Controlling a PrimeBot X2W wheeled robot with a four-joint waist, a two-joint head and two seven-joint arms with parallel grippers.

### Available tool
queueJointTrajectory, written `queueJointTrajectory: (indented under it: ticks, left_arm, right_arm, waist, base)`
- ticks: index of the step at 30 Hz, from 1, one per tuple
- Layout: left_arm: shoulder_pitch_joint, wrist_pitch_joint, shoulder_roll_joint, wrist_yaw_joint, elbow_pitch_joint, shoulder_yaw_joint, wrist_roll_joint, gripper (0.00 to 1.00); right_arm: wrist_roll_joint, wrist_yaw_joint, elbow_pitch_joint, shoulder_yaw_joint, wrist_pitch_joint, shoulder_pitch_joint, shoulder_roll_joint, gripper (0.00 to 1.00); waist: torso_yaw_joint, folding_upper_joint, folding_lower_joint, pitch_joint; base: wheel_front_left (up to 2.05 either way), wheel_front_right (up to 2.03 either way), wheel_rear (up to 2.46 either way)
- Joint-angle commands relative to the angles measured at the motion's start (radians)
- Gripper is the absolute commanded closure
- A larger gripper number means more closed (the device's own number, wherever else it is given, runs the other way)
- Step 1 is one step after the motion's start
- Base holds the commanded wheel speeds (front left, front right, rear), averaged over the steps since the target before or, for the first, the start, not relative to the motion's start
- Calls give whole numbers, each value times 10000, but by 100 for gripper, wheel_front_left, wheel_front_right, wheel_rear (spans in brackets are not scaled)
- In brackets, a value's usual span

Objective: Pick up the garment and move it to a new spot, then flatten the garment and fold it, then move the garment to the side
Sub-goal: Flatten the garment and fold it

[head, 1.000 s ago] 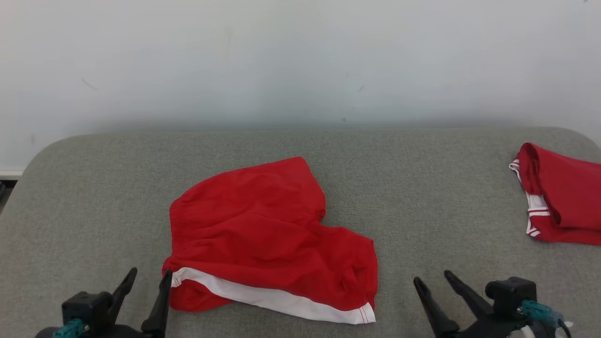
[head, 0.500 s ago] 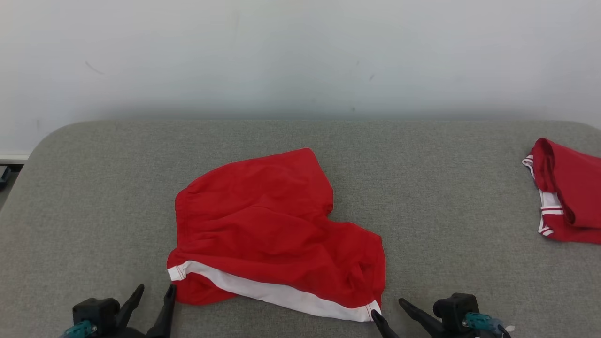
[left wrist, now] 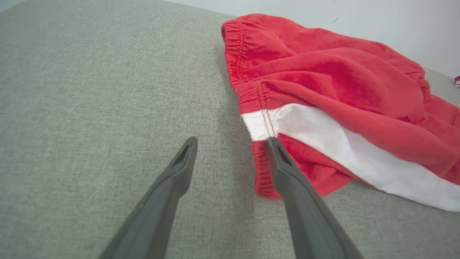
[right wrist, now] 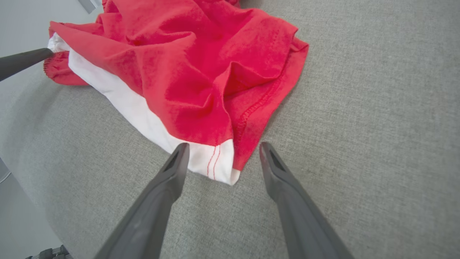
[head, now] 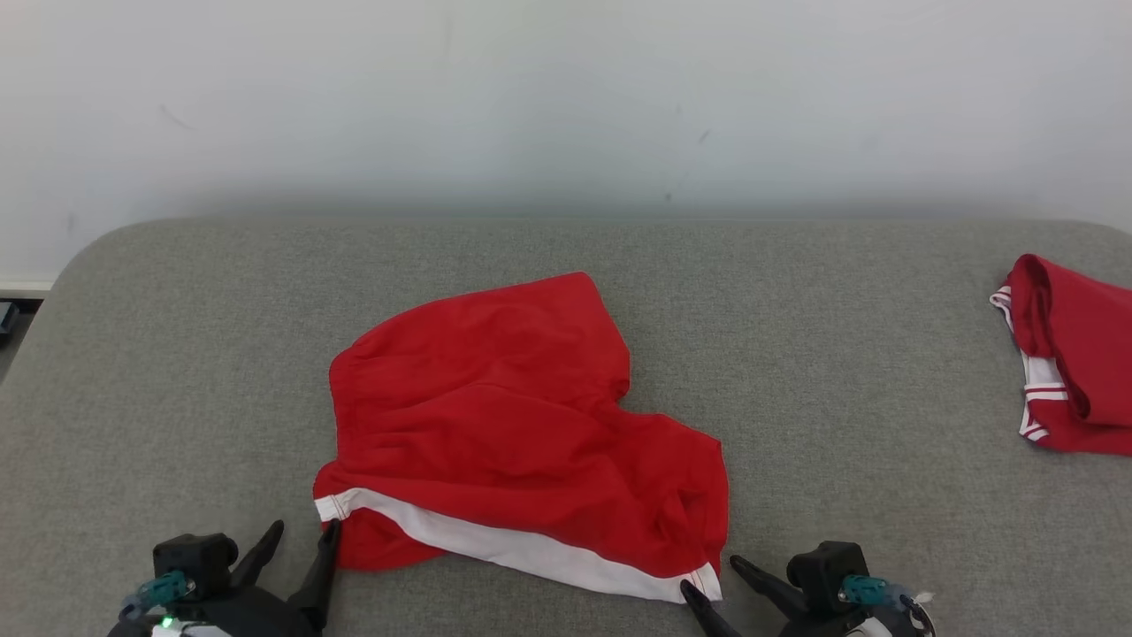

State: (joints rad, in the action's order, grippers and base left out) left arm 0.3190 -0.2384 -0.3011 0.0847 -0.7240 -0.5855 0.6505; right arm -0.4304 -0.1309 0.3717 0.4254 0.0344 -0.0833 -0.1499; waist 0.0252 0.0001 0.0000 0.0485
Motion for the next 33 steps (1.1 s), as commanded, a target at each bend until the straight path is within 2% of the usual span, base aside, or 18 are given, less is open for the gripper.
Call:
queueJointTrajectory:
  ticks: [1, 13, 21, 22, 23, 24, 25, 26, 27, 33]
  left_arm:
    - [246, -75, 31, 115, -232, -33, 30, 0]
    - [770, -221, 462, 366, -805, -371, -106, 0]
    - [759, -267, 597, 260, -693, -430, -291, 0]
    - [725, -269, 629, 287, -686, -457, -240, 0]
    - [701, -267, 656, 311, -690, -505, -215, 27]
    - [679, -201, 685, 344, -724, -578, -189, 86]
    - [668, -124, 700, 369, -756, -647, -171, 100]
    - [675, -149, 711, 371, -757, -654, -85, 100]
    - [675, -155, 720, 375, -746, -667, -20, 100]
    - [756, -184, 705, 434, -712, -818, 149, 100]
  right_arm:
    - [-104, 5, 194, 132, -102, -208, -4, 0]
    - [-443, 5, 1085, 624, -637, -820, -10, 0]
    - [-572, 5, 1394, 775, -804, -956, -8, 0]
    - [-612, 5, 1427, 808, -802, -961, -5, 5]
    - [-635, 5, 1462, 844, -797, -972, -7, 24]
    - [-645, 5, 1506, 876, -808, -984, 3, 52]
    - [-660, 5, 1536, 927, -811, -1001, 19, 64]
    - [-695, 5, 1565, 960, -821, -1024, 25, 93]
    - [-732, 5, 1584, 990, -839, -1053, 24, 99]
    - [-907, 5, 1706, 1114, -967, -1143, -95, 100]
  waist:
    - [-24, -1, 0, 48]
    - [105, -1, 0, 224]
    - [248, -1, 0, 151]
    - [273, -1, 0, 133]
    - [288, -1, 0, 124]
    - [299, -1, 0, 107]
    - [302, -1, 0, 91]
    - [307, -1, 0, 75]
    - [308, -1, 0, 65]
    - [306, -1, 0, 9]
  base:
    - [0, 0, 0]
    - [0, 0, 0]
    - [0, 0, 0]
    - [0, 0, 0]
    - [0, 0, 0]
    - [0, 0, 0]
    - [0, 0, 0]
    - [0, 0, 0]
    - [0, 0, 0]
    - [0, 0, 0]
